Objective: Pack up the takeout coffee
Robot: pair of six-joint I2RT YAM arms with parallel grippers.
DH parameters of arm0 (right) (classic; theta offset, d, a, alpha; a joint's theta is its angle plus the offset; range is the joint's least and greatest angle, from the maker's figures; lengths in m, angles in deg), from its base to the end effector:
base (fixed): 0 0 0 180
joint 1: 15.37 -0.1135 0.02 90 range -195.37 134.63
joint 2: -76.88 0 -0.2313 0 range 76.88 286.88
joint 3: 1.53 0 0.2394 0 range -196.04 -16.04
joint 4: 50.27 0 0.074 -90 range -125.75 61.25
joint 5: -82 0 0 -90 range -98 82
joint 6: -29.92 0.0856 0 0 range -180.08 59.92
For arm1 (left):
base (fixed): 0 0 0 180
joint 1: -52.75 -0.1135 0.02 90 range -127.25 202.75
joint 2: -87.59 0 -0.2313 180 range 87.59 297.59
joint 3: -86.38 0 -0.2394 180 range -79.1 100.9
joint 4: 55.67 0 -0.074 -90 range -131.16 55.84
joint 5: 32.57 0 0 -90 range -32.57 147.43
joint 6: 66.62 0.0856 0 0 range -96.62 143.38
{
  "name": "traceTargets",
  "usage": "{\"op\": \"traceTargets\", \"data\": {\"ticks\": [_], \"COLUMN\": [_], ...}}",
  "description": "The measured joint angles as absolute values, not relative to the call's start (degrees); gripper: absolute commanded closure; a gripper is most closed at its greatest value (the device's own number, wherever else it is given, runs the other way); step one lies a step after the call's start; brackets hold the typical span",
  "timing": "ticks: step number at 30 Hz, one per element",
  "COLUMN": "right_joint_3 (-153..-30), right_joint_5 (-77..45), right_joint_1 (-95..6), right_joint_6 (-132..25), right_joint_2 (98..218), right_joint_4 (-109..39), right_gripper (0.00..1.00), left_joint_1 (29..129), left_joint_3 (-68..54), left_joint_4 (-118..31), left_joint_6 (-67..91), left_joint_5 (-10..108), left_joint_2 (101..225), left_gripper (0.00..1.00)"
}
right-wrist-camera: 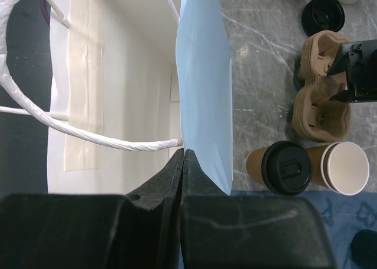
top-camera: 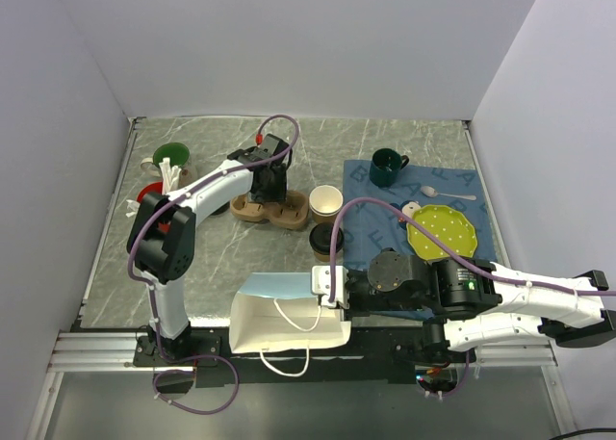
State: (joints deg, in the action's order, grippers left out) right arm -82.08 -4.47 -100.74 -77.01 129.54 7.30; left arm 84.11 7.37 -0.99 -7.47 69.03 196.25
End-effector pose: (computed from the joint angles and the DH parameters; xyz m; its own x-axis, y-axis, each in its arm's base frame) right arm 0.0238 0.2286 0.3304 0.2502 -0.5111 -0.8223 -0.9592 -0.0156 -0.2822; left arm 0.3544 -0.1958 0.1609 -0.8699 -0.0581 -0.4897 -0.0186 0.9962 -0.0851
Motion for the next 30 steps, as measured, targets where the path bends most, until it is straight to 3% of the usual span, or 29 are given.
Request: {"op": "traceTargets", "data": {"ticks": [11,23,30], "right_joint_3": [-82.0,-81.9,-81.6], "right_joint_5": [-4.3,-4.1,-4.1], "right_joint_1": [-100.7,-100.7,-100.7], "right_joint_6": [-76.9,-76.4,-76.4], "right_joint_2": [129.6,129.7,129.7], "right_joint_4": [7.1,6.8,6.4], "right_gripper": [1.00,1.00,1.00], "left_joint_1": [84.1,84.1,84.1], "left_joint_3": [7.5,9.0,10.6], "left_joint_4": [-0.7,0.8,1.9], "left_joint_6": [-7.4,-7.2,-7.2], "left_joint_5": [69.4,69.8,69.9], "left_joint_2": [197.3,197.5,197.5], "left_gripper": [0.44,0.59,0.60]}}
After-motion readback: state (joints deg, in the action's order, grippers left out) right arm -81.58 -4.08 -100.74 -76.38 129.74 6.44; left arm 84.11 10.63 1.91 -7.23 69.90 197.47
